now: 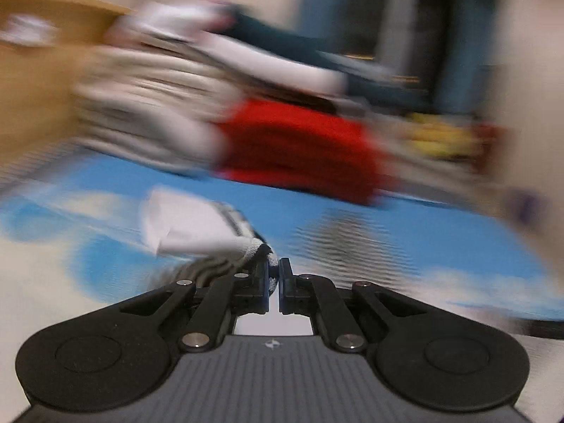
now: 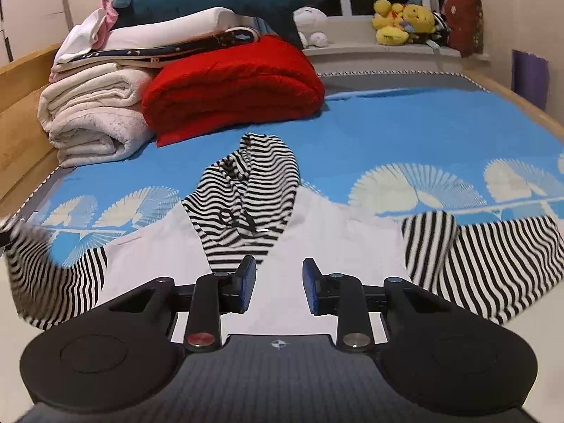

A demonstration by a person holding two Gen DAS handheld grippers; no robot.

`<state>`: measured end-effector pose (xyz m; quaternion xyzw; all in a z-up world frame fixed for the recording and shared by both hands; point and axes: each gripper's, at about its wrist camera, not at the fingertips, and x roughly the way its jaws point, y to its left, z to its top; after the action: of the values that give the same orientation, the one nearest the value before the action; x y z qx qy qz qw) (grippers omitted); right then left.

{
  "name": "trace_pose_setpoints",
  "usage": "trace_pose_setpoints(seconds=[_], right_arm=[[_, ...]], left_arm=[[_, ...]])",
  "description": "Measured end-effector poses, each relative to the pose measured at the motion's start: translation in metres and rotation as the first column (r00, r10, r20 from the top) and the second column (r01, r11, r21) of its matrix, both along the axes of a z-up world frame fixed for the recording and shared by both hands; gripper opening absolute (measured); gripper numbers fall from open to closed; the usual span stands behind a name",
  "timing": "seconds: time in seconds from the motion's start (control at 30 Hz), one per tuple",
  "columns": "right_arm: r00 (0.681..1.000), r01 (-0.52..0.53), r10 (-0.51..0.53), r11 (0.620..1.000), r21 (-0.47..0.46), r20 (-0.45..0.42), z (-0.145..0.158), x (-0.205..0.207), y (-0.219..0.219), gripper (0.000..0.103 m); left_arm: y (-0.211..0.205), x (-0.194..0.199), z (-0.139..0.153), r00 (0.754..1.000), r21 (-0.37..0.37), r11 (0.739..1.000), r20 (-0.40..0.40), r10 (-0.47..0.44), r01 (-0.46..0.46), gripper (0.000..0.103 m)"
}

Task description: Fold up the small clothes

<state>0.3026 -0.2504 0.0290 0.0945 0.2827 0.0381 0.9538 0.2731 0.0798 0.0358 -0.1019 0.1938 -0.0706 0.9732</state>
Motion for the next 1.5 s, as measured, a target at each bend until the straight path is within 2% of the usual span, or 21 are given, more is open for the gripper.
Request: trace_pose_setpoints(seconds=[0.03, 0.07, 0.1, 0.13, 0.27, 0.37, 0.43, 0.53, 0.57, 0.6, 0.67, 0.77, 0.93, 1.0, 1.1, 1.13, 1.23, 1.3, 1.33, 1.4, 1.5], right_arm=[[1.0, 0.009, -0.009, 1.0, 0.006, -0.005, -0.002, -0.002, -0.003, 0.031], [1.0, 0.022, -0.021, 1.0, 0.014, -0.012, -0.005, -0.004, -0.006, 0.031], [0.999, 0.031, -0.031, 0.999, 0.021, -0.02, -0.009, -0.006, -0.008, 0.031], [0.998, 0.044, -0.043, 0.999, 0.028, -0.038, -0.014, -0.007, -0.011, 0.031], [0.988, 0.099, -0.088, 0.992, 0.083, -0.127, -0.029, -0.007, -0.022, 0.031], [0.979, 0.119, -0.094, 0.984, 0.131, -0.179, -0.039, 0.0, -0.029, 0.031], [0.969, 0.147, -0.106, 0.973, 0.176, -0.223, -0.048, 0.008, -0.032, 0.032], [0.944, 0.198, -0.11, 0.943, 0.267, -0.31, -0.067, 0.022, -0.034, 0.033], [0.934, 0.215, -0.106, 0.928, 0.303, -0.34, -0.073, 0.028, -0.033, 0.033], [0.924, 0.234, -0.101, 0.912, 0.337, -0.369, -0.08, 0.034, -0.031, 0.033], [0.908, 0.264, -0.099, 0.89, 0.372, -0.408, -0.09, 0.045, -0.025, 0.033], [0.88, 0.316, -0.117, 0.869, 0.381, -0.461, -0.105, 0.059, -0.015, 0.033], [0.828, 0.417, -0.175, 0.827, 0.377, -0.532, -0.129, 0.078, -0.011, 0.033], [0.844, 0.401, -0.182, 0.838, 0.37, -0.504, -0.13, 0.083, -0.007, 0.033], [0.89, 0.335, -0.168, 0.871, 0.358, -0.424, -0.119, 0.088, -0.003, 0.004], [0.908, 0.325, -0.173, 0.868, 0.377, -0.383, -0.111, 0.086, -0.005, 0.004], [0.974, 0.222, -0.182, 0.893, 0.392, -0.138, -0.065, 0.067, -0.007, 0.004], [0.976, 0.192, -0.215, 0.921, 0.34, 0.033, -0.04, 0.05, -0.01, 0.004], [0.968, 0.209, -0.242, 0.925, 0.317, 0.069, -0.035, 0.044, -0.014, 0.004], [0.946, 0.313, -0.325, 0.917, 0.246, 0.011, -0.042, 0.044, -0.03, 0.004], [0.861, 0.472, -0.418, 0.869, 0.148, -0.291, -0.086, 0.061, -0.064, 0.007]], left_arm=[[-0.012, -0.003, -0.004, 0.994, -0.048, 0.994, -0.033, -0.103, 0.102, 0.009], [-0.02, -0.003, -0.009, 0.981, -0.088, 0.981, -0.074, -0.182, 0.175, 0.024], [-0.026, -0.003, -0.017, 0.966, -0.119, 0.969, -0.114, -0.231, 0.218, 0.035], [-0.029, -0.004, -0.023, 0.967, -0.12, 0.972, -0.136, -0.217, 0.201, 0.036], [-0.007, 0.013, -0.039, 0.967, -0.139, 0.99, -0.254, -0.025, -0.011, 0.037], [0.026, 0.028, -0.045, 0.915, -0.148, 0.961, -0.369, 0.165, -0.233, 0.037], [0.038, 0.037, -0.045, 0.882, -0.148, 0.941, -0.416, 0.221, -0.306, 0.037], [0.039, 0.047, -0.043, 0.906, -0.093, 0.956, -0.356, 0.231, -0.28, 0.037], [0.038, 0.054, -0.047, 0.891, -0.034, 0.959, -0.381, 0.249, -0.283, 0.036], [0.036, 0.058, -0.048, 0.882, -0.032, 0.956, -0.396, 0.255, -0.291, 0.036], [0.038, 0.062, -0.047, 0.894, -0.08, 0.955, -0.38, 0.236, -0.286, 0.036], [0.044, 0.068, -0.042, 0.898, -0.051, 0.954, -0.355, 0.26, -0.296, 0.036], [0.047, 0.084, -0.044, 0.892, -0.079, 0.949, -0.372, 0.255, -0.304, 0.036], [0.048, 0.086, -0.042, 0.89, -0.072, 0.948, -0.374, 0.261, -0.309, 0.036], [0.052, 0.09, -0.042, 0.889, -0.053, 0.948, -0.366, 0.274, -0.314, 0.036], [0.053, 0.091, -0.042, 0.889, -0.053, 0.948, -0.367, 0.275, -0.315, 0.036], [0.055, 0.094, -0.041, 0.891, -0.059, 0.951, -0.371, 0.262, -0.304, 0.036], [0.053, 0.094, -0.042, 0.894, -0.056, 0.955, -0.371, 0.252, -0.292, 0.036], [0.051, 0.095, -0.042, 0.895, -0.056, 0.958, -0.374, 0.243, -0.283, 0.036], [0.045, 0.095, -0.046, 0.896, -0.058, 0.964, -0.386, 0.219, -0.261, 0.036], [0.034, 0.099, -0.057, 0.885, -0.069, 0.976, -0.439, 0.157, -0.207, 0.036]])
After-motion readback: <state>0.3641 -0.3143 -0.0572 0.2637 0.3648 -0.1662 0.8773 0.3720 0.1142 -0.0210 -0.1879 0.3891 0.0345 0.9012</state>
